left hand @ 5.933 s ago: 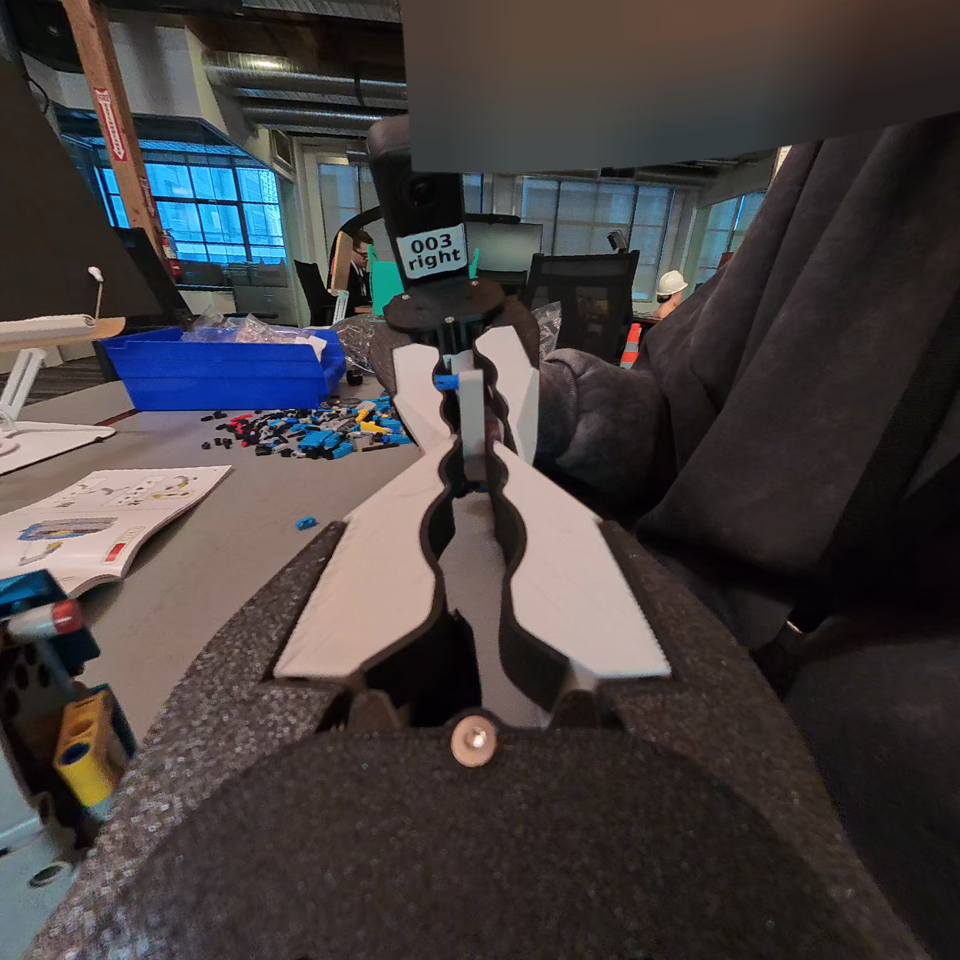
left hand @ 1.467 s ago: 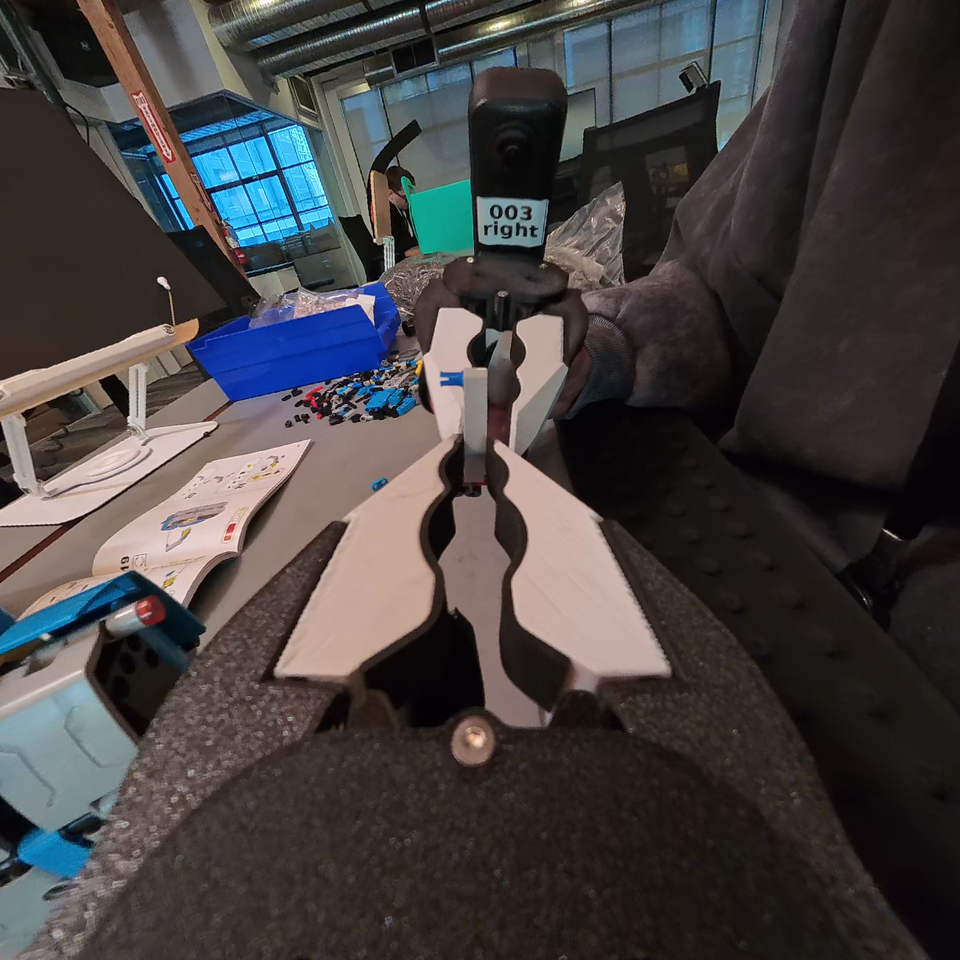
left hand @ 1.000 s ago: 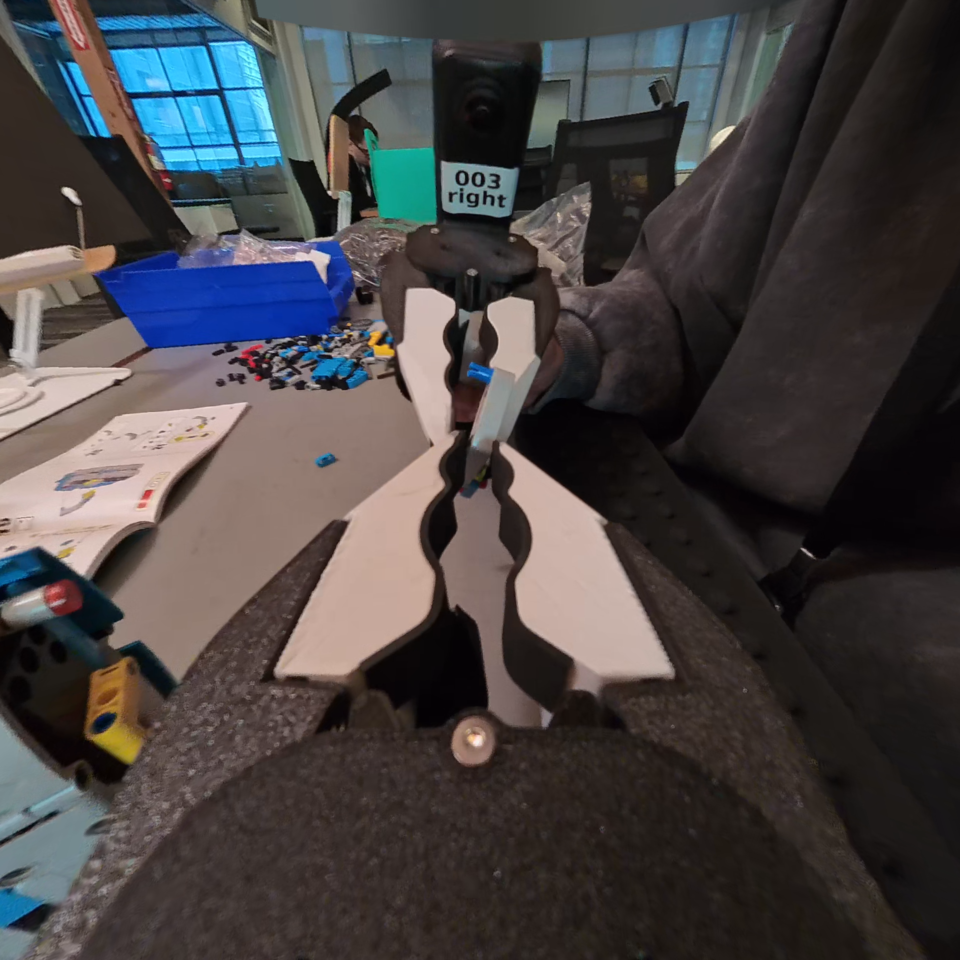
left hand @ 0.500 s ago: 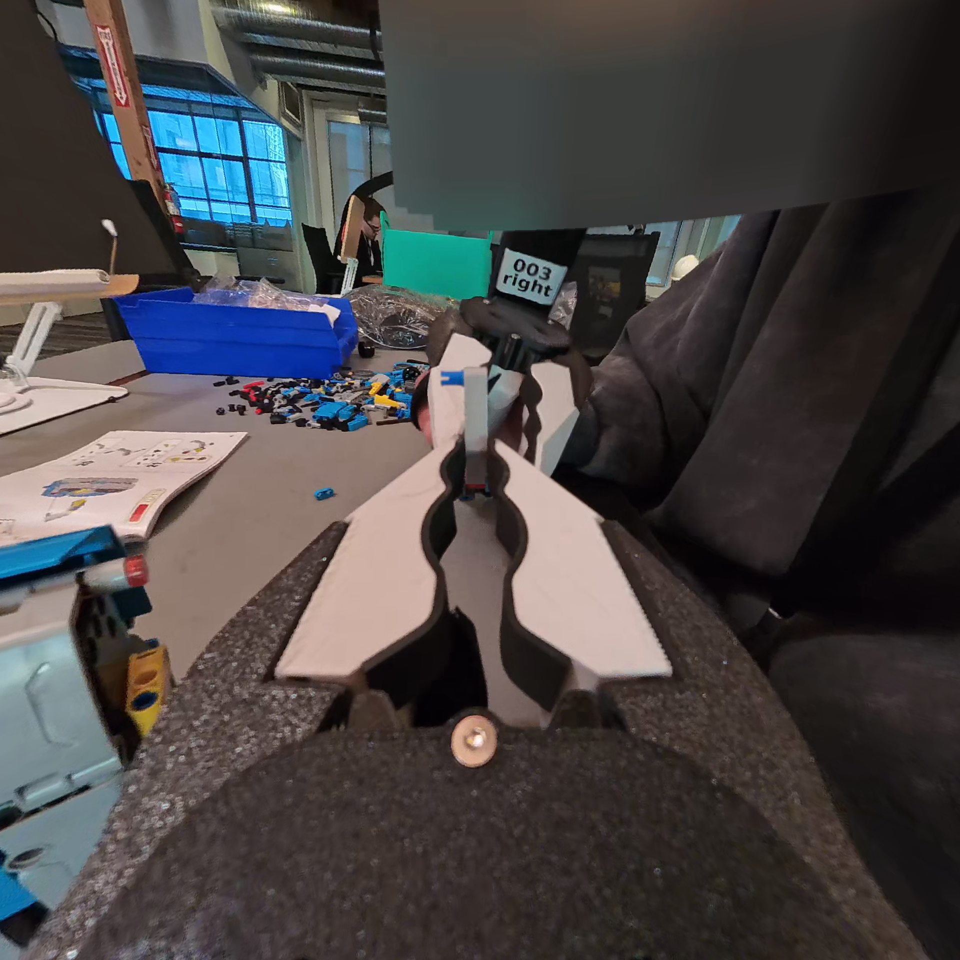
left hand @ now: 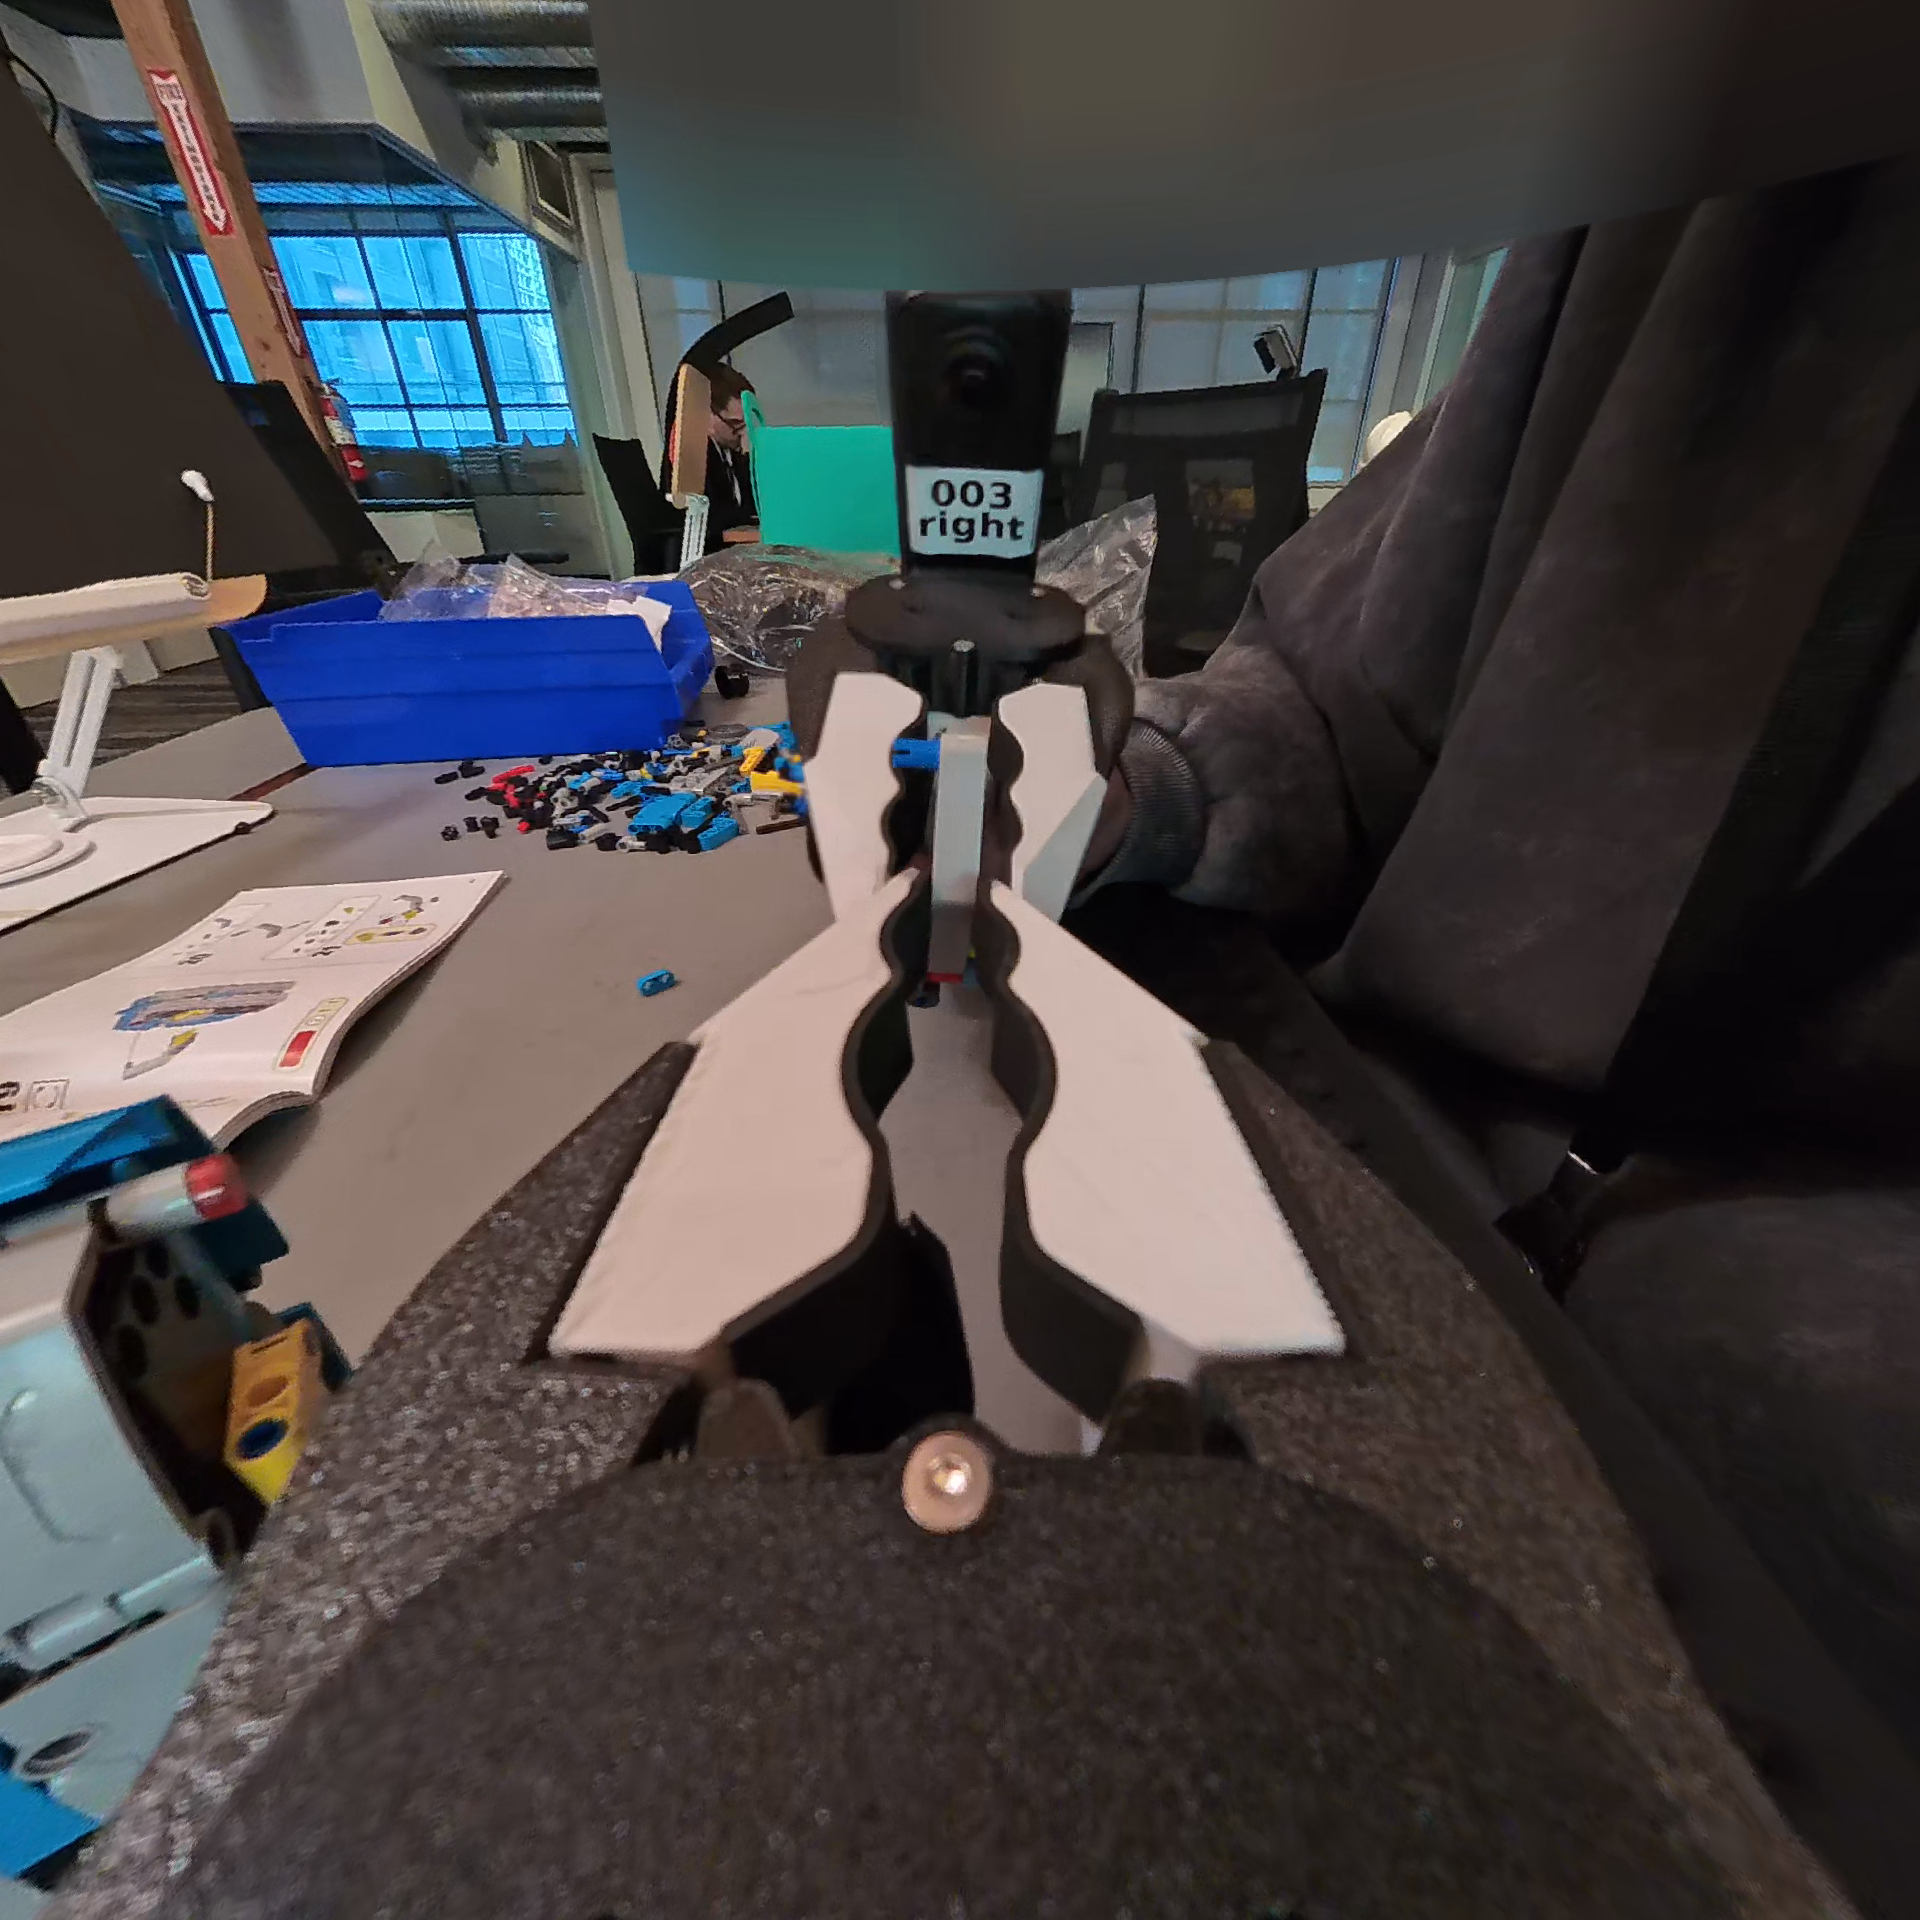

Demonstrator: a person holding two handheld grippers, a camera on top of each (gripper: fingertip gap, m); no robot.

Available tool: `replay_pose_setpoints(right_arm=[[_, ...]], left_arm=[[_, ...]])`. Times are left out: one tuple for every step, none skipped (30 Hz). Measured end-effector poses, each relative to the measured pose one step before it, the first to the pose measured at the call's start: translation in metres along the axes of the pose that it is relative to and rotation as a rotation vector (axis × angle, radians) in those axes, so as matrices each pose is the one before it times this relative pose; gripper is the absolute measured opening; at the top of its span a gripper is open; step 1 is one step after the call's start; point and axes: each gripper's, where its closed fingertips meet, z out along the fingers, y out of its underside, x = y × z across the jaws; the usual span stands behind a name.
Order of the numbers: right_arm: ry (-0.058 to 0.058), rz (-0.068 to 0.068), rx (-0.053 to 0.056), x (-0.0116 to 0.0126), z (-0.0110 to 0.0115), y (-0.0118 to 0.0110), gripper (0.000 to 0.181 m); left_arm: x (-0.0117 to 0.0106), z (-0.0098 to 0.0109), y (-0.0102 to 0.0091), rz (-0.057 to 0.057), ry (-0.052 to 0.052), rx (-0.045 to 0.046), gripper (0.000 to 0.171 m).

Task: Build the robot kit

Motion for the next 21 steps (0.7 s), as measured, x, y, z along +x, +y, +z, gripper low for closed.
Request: replay_pose_setpoints(right_arm=[[0.0136, -0.0262, -0.0102, -0.00015, -0.00007, 0.00016, 0.023], [0.0040, -0.0155, -0.0067, -0.00053, -0.00044, 0.00012, 0.023], [-0.0038, -0.0024, -0.0050, -0.00075, -0.00006, 0.00088, 0.023], [-0.0028, 0.0043, -0.0090, -0.00008, 0.00057, 0.00145, 0.023], [-0.0002, -0.0031, -0.0072, -0.00005, 0.00047, 0.00087, 0.023], [0.0004, -0.0031, -0.0070, -0.00012, 0.00025, 0.00058, 0.023], [0.0021, 0.0029, -0.0096, 0.00012, 0.00040, 0.00096, 0.023], [-0.0006, 0.0005, -0.0044, -0.00014, 0.00014, 0.00067, 0.023], [0.0028, -0.0023, -0.0028, 0.00021, -0.00005, 0.00041, 0.022], [0.0002, -0.0028, -0.0034, -0.00061, -0.00022, -0.00004, 0.022], [-0.0029, -0.0031, -0.0067, -0.00122, -0.00009, 0.00004, 0.018], [-0.0010, -0.0056, -0.0054, -0.00099, 0.00045, 0.00032, 0.017], [-0.0079, -0.0004, -0.0063, -0.00132, 0.00054, 0.00101, 0.015], [-0.0030, 0.0063, 0.0003, -0.00001, -0.00009, 0.00052, 0.015], [-0.0021, 0.0042, -0.0018, -0.00007, -0.00014, 0.00020, 0.015], [-0.0007, -0.0005, -0.0027, -0.00023, 0.00011, 0.00014, 0.015], [0.0020, -0.0007, -0.0028, 0.00004, 0.00015, 0.00034, 0.015], [-0.0072, 0.0077, -0.0017, -0.00075, 0.00003, 0.00014, 0.014], [-0.0071, 0.0093, -0.0015, -0.00043, -0.00004, 0.00071, 0.014], [-0.0056, 0.0017, -0.0049, -0.00048, 0.00015, 0.00138, 0.014], [-0.0095, 0.0103, -0.0039, -0.00081, 0.00012, 0.00078, 0.014]], left_arm=[[0.00067, 0.00016, 0.00014, 0.0029, 0.0023, -0.00099, 0.007], [0.00080, 0.00034, 0.00042, 0.0079, 0.0002, -0.00223, 0.007], [0.00067, 0.00041, 0.00092, 0.0063, -0.0003, -0.00511, 0.007], [0.00011, 0.00025, 0.00103, 0.0029, -0.0010, -0.00657, 0.007], [0.00000, 0.00006, 0.00063, -0.0004, 0.0011, -0.00441, 0.007], [0.00010, 0.00012, 0.00067, -0.0035, 0.0025, -0.00392, 0.007], [-0.00011, 0.00009, 0.00082, -0.0017, 0.0005, -0.00502, 0.007], [-0.00009, 0.00010, 0.00059, -0.0002, -0.0001, -0.00412, 0.007], [-0.00006, 0.00007, 0.00031, -0.0005, 0.0003, -0.00149, 0.007], [-0.00037, 0.00005, -0.00009, -0.0004, -0.0028, 0.00065, 0.007], [0.00009, -0.00009, -0.00015, -0.0006, 0.0023, 0.00107, 0.007], [0.00024, -0.00008, 0.00044, -0.0020, 0.0045, -0.00233, 0.007], [0.00014, 0.00019, 0.00069, -0.0001, 0.0017, -0.00413, 0.007], [0.00009, 0.00020, 0.00055, 0.0021, -0.0006, -0.00255, 0.007], [0.00009, 0.00005, 0.00023, 0.0008, 0.0005, -0.00093, 0.007], [0.00016, -0.00005, 0.00006, -0.0004, 0.0016, -0.00039, 0.007], [0.00029, 0.00003, 0.00019, -0.0008, 0.0026, -0.00062, 0.007], [0.00060, 0.00013, 0.00021, 0.0001, 0.0033, -0.00152, 0.007], [0.00035, 0.00027, 0.00076, 0.0015, 0.0006, -0.00475, 0.007], [0.00058, 0.00035, 0.00103, 0.0014, 0.0019, -0.00671, 0.007], [0.00061, 0.00022, 0.00056, 0.0033, 0.0016, -0.00339, 0.007]])
